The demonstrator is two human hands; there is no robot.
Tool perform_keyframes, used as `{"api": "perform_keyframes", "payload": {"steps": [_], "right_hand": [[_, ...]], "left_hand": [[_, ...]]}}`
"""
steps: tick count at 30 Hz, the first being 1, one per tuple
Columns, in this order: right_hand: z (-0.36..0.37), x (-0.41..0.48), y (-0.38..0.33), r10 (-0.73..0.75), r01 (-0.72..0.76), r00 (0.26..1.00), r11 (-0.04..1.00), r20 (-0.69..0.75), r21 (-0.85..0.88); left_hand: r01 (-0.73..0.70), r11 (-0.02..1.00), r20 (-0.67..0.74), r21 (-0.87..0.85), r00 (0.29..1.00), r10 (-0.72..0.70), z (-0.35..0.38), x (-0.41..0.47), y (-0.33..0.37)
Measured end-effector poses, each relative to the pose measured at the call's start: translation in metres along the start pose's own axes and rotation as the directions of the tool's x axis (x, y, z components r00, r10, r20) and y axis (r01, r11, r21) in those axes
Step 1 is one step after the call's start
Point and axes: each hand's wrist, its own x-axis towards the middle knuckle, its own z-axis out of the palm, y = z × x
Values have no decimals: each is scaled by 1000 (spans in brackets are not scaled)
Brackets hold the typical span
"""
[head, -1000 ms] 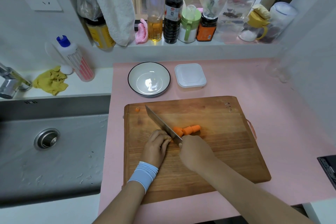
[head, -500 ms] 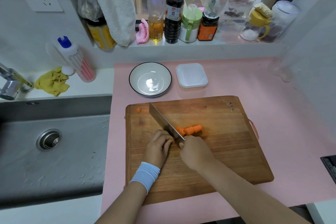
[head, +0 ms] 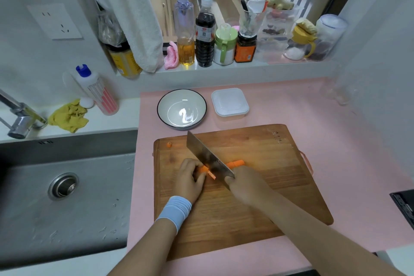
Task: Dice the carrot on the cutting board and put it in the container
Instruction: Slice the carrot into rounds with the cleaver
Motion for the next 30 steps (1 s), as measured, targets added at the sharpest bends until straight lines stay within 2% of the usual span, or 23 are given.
{"api": "perform_keyframes", "payload": {"steps": [5,7,10,11,13,15,18,20,22,24,26,30], "right_hand": [[-14,2,2,-39,39,996,999,-75,1],[-17,2,8,-85,81,992,996,-92,-45],[-23,-1,20,-202,172,971,963,-132,-205],[-24,-2,24,-265,216,952,937,-154,-276],[-26,-2,30,-403,310,900,860,-166,-405],[-27,-3,33,-489,370,863,786,-130,-495],[-28,-1,33,-498,357,865,696,-61,-623],[-26,4,33,-508,327,859,636,-60,-699],[-21,7,34,-513,341,858,627,-41,-700],[-23,10,35,-528,339,848,611,-49,-715],[-24,8,32,-529,326,848,577,-39,-749],[-25,9,35,-570,372,821,572,-28,-731]], "left_hand": [[29,998,153,62,987,-38,-15,23,-2],[122,990,104,71,986,-129,-24,31,-5],[298,955,-93,-6,950,-297,-44,44,-10],[333,941,-147,-56,930,-338,-52,48,-9],[362,922,-165,-135,910,-381,-66,60,-6],[354,926,-77,-130,928,-365,-72,71,0],[310,950,220,-35,930,-295,-69,79,21],[259,966,484,13,843,-233,-60,74,40],[183,982,640,53,749,-174,-45,67,52],[104,992,652,70,748,-124,-33,64,50],[93,994,604,60,789,-111,-28,65,46],[51,981,590,188,792,-154,-33,74,39]]}}
